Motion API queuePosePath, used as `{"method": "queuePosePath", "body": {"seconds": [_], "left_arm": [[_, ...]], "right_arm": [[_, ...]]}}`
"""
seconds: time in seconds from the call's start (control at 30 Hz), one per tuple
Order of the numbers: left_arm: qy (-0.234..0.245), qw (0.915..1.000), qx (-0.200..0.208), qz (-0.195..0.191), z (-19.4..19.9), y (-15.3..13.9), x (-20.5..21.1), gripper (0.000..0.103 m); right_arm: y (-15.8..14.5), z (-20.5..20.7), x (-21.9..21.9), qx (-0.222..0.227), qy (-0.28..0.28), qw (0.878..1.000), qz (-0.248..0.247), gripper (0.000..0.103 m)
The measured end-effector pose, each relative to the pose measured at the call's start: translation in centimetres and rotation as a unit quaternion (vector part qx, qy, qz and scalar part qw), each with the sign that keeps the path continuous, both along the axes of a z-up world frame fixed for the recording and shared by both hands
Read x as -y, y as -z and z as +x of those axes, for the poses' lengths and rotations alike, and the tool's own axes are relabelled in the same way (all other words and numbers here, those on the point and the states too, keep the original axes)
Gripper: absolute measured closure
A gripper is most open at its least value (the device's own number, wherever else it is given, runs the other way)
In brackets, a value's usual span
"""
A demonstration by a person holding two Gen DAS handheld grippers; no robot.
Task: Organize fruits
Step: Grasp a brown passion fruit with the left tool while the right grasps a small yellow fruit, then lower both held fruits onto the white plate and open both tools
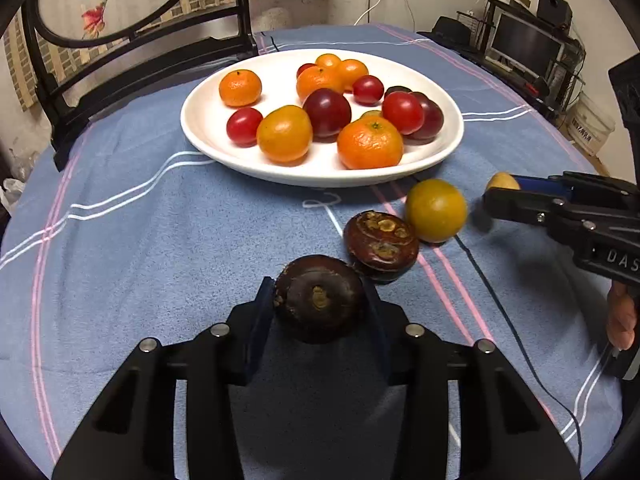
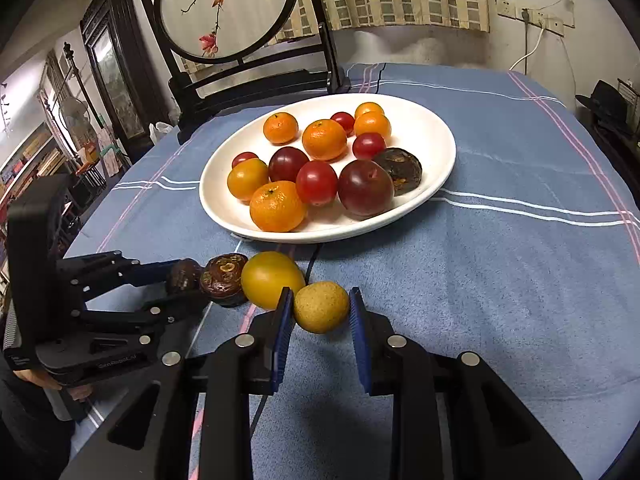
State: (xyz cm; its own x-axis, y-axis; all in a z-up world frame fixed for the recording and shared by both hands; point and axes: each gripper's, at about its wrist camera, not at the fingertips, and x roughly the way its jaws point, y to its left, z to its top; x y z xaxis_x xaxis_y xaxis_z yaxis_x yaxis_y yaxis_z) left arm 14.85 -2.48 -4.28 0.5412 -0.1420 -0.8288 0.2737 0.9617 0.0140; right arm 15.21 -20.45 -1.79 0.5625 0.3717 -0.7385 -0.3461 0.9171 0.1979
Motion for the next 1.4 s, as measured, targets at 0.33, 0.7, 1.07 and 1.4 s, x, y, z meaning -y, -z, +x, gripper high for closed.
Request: {"method": "queuePosePath", "body": {"seconds": [0.33,0.7,1.07,1.4], "left_arm": [[-0.057,0.9922,0.041,-0.103,0.3,-4.6,-2.7,0.061],[-0.097,0.9849,0.054,-0.133,6.3,-7.8,-2.2,0.061],[-0.121,0.9821,0.045,-0.137,10.9,-4.6,-1.5,0.049],[-0.15,0.9743,0.073,-0.151,9.5,-5.5,-2.8,0.022]], "right_arm": [[-2.4,-0.7,0.3,0.054,0.022,0.998,0.027,0.075],[-6.0,4.0,-1.8,0.085,0.023,0.994,0.062,0.075],[-3.3,7.8,-0.3,0.058,0.05,0.991,0.109,0.043],[-3.4,6.3,1.4,0.053,0.066,0.992,0.099,0.041]]}}
